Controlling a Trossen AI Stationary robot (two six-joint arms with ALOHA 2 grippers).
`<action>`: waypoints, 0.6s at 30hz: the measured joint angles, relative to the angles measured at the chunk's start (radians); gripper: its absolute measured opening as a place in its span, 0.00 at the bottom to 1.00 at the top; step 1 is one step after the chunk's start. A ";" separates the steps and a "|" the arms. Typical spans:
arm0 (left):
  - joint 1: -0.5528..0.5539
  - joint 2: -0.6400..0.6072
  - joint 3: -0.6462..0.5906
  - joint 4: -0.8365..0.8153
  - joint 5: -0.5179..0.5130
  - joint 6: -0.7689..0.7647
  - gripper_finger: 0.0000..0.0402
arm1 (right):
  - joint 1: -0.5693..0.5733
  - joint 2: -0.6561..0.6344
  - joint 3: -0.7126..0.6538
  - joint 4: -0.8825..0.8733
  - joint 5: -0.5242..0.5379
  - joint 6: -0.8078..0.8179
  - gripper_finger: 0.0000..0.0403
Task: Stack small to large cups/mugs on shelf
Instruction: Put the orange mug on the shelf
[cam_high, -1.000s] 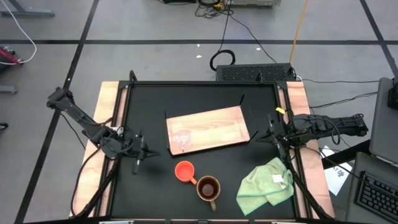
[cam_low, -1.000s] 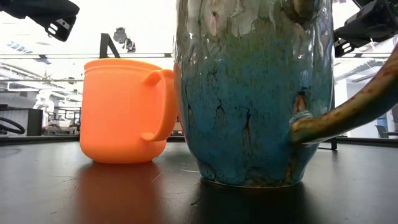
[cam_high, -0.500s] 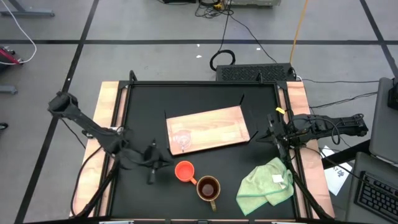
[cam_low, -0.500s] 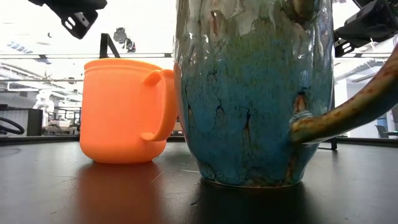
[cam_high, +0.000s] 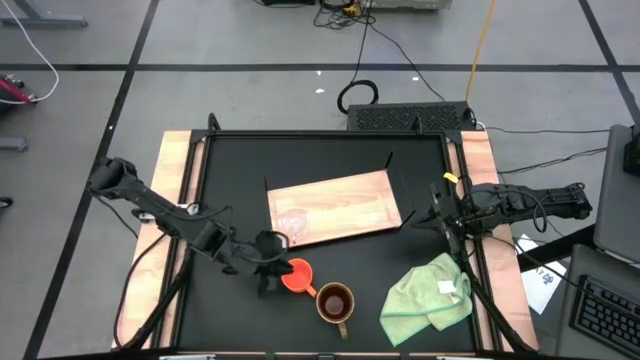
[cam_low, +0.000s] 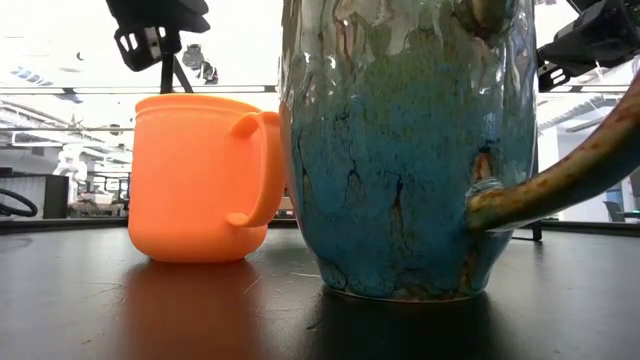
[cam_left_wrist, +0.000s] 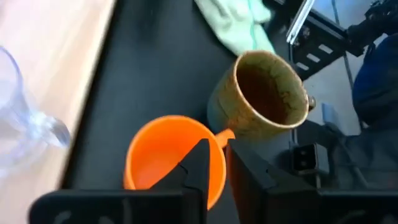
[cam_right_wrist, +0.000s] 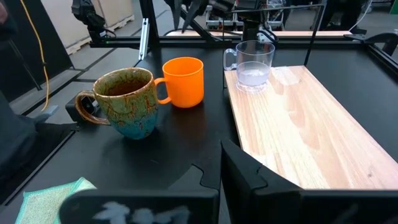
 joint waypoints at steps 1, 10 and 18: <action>0.001 0.006 0.003 -0.001 0.010 -0.019 0.17 | 0.000 0.000 0.000 0.000 0.000 0.000 0.00; -0.005 0.028 0.007 0.015 0.077 -0.159 0.31 | 0.000 0.000 0.000 0.000 0.000 0.000 0.00; -0.012 0.028 0.008 0.008 0.125 -0.222 0.33 | 0.000 0.000 0.000 0.000 0.000 -0.003 0.00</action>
